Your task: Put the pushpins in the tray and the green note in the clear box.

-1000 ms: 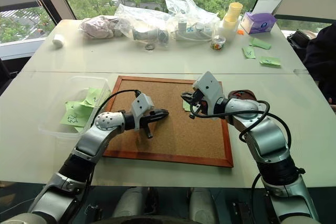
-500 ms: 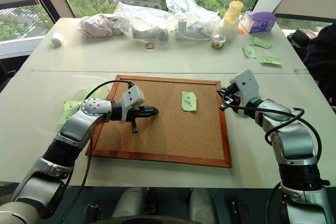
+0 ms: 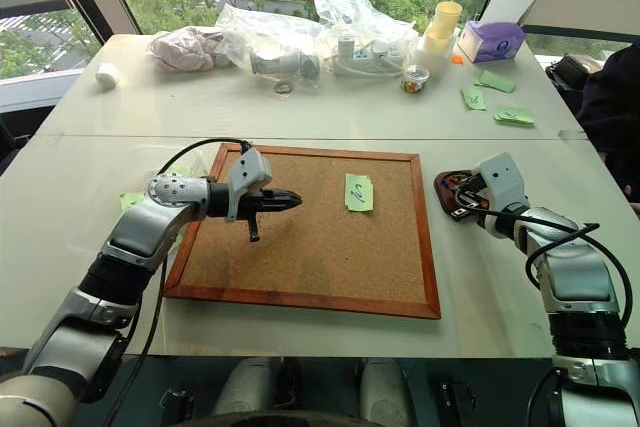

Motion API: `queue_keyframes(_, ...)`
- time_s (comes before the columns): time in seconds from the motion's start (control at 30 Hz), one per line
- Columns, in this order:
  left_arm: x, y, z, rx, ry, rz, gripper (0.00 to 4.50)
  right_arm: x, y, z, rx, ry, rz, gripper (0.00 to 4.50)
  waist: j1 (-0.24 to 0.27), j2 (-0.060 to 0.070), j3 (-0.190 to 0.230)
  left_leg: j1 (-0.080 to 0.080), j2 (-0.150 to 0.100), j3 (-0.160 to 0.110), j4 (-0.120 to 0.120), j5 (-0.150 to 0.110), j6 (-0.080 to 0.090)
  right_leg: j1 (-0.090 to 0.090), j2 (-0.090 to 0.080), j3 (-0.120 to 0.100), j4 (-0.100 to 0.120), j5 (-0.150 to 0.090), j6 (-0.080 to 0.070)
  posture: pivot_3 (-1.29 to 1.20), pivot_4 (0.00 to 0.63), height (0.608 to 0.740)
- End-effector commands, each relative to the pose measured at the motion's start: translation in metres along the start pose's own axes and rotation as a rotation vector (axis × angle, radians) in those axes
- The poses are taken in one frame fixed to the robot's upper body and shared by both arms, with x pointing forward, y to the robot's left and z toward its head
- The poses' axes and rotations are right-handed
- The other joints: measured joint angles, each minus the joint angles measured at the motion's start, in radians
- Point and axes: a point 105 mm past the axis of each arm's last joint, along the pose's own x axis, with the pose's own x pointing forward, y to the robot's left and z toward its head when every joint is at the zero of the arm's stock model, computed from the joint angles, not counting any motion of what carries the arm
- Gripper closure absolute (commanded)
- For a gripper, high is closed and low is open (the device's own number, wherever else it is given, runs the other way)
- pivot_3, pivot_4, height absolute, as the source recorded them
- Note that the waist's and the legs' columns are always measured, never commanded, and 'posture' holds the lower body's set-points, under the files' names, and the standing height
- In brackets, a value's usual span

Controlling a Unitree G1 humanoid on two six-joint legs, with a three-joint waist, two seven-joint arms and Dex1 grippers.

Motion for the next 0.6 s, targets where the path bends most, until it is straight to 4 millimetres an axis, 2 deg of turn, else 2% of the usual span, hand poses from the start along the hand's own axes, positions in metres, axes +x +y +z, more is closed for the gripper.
queue_keyframes(0.03, -0.007, 0.007, 0.015, 0.036, -0.048, 0.019, 4.5, -0.007, -0.011, 0.011, -0.018, -0.038, -0.039, 2.57, -0.001, 0.0, 0.0, 0.0, 0.0, 0.0, 0.0, 0.0, 0.0, 0.0, 0.0, 0.0, 0.0, 0.0, 0.0, 0.0, 0.15, 0.74)
queue_keyframes(0.1, -0.009, 0.009, 0.017, 0.037, -0.054, 0.022, 4.5, -0.008, -0.01, 0.013, -0.02, -0.046, -0.039, 1.59, -0.001, 0.0, 0.0, 0.0, 0.0, 0.0, 0.0, 0.0, 0.0, 0.0, 0.0, 0.0, 0.0, 0.0, 0.0, 0.0, 0.15, 0.74)
queue_keyframes(0.17, -0.013, 0.018, 0.03, 0.03, -0.094, 0.04, 4.5, -0.011, -0.008, 0.024, -0.035, -0.073, -0.034, 0.52, 0.0, 0.0, 0.0, 0.0, 0.0, 0.0, 0.0, 0.0, -0.001, 0.0, 0.0, 0.0, 0.0, 0.0, 0.0, 0.0, 0.15, 0.74)
queue_keyframes(0.3, -0.011, 0.026, 0.05, 0.013, -0.168, 0.046, 4.5, -0.013, 0.012, 0.045, -0.057, -0.125, 0.029, 0.52, 0.0, 0.0, 0.001, 0.0, 0.0, 0.0, 0.0, 0.001, -0.001, 0.0, 0.0, 0.0, 0.0, 0.0, 0.0, 0.0, 0.15, 0.74)
queue_keyframes(0.4, 0.002, 0.021, 0.054, 0.016, -0.18, 0.012, 4.5, -0.006, 0.049, 0.068, -0.031, -0.185, 0.135, 0.52, -0.002, 0.0, 0.001, 0.0, 0.0, 0.0, 0.0, 0.001, -0.001, 0.0, 0.0, 0.0, 0.0, 0.0, 0.0, 0.0, 0.15, 0.74)
queue_keyframes(0.53, 0.009, 0.019, 0.055, 0.02, -0.182, -0.001, 4.5, 0.003, 0.076, 0.08, 0.019, -0.19, 0.196, 0.52, -0.002, 0.0, 0.001, 0.0, 0.0, 0.0, 0.0, 0.002, -0.003, 0.0, 0.003, 0.0, 0.0, 0.0, 0.0, 0.0, 0.15, 0.74)
queue_keyframes(0.6, 0.013, 0.019, 0.056, 0.025, -0.181, -0.002, 4.5, 0.013, 0.092, 0.08, 0.051, -0.167, 0.223, 0.52, -0.002, 0.0, 0.001, 0.0, 0.0, 0.001, 0.0, 0.002, -0.003, 0.0, 0.003, 0.0, 0.001, 0.0, 0.0, 0.0, 0.15, 0.74)
